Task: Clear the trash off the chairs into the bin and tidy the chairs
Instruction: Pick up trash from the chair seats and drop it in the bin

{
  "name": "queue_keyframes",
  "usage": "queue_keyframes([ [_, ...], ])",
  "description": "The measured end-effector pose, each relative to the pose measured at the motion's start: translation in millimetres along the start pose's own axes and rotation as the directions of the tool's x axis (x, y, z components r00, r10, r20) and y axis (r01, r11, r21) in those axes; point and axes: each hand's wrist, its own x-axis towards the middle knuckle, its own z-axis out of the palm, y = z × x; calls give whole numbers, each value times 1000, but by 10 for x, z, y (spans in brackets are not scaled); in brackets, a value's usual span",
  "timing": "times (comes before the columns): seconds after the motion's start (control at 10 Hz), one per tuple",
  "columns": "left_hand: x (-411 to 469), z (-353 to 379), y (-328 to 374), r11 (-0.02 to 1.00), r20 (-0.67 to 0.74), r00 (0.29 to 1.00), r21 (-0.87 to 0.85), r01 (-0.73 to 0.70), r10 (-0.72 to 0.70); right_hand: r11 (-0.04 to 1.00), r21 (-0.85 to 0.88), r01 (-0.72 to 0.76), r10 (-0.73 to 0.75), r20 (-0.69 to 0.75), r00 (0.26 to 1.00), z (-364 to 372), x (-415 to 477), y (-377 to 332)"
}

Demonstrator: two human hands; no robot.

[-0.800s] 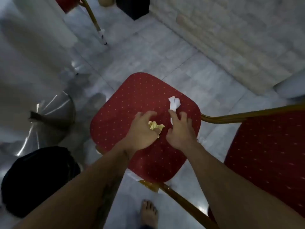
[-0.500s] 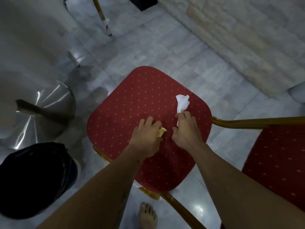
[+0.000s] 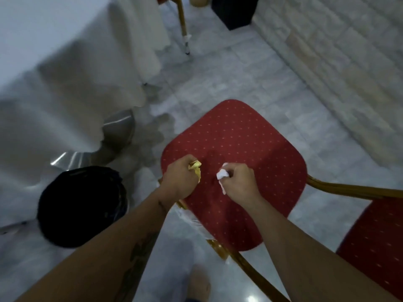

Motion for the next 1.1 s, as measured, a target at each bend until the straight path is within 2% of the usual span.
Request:
queue_keyframes([
  [0.1, -287, -414, -253, 960, -23, 984, -225, 166, -175, 997, 72, 36, -41, 80, 996, 201, -211, -438],
  [0.2, -598, -892, -647, 864, -75, 935, -415, 286, -346, 993, 41, 109, -115, 192, 975, 528, -389, -835],
  [0.3, -903, -1326, -1137, 714, -92, 830, -569, 409, -549, 985, 127, 116, -149, 300, 942, 973, -564, -1209],
  [0.4, -1141, -1638, -1639, 435, -45, 674, -795, 423, -738, 980, 195, 29, -108, 405, 908, 1435, -721, -1553],
  [0.5, -1365, -1827, -2128, 212, 41, 615, -919, 333, -788, 981, 193, 14, -99, 439, 893, 1950, -859, -1822],
  [0.6, -1466, -1905, -2539, 168, 46, 616, -944, 285, -786, 994, 80, 68, -97, 444, 891, 2438, -919, -1943],
  [0.7, -1430, -1906, -2918, 172, 31, 599, -945, 279, -800, 1000, 19, 7, -15, 455, 890, 2903, -880, -1947],
  [0.8, -1245, -1811, -3393, 216, -16, 586, -937, 274, -810, 1000, -9, 12, -6, 468, 884, 3398, -782, -1836],
  [0.9, -1129, -1879, -3458, 236, -50, 601, -943, 235, -798, 1000, -17, 26, -15, 475, 880, 3758, -662, -1713],
  [1.0, -1022, -1903, -3545, 272, 17, 702, -915, 297, -712, 999, -5, -35, 32, 527, 849, 4001, -586, -1697],
  [1.1, -995, -1910, -3666, 201, 80, 688, -926, 320, -722, 993, -103, -49, 97, 541, 835, 4084, -554, -1738],
])
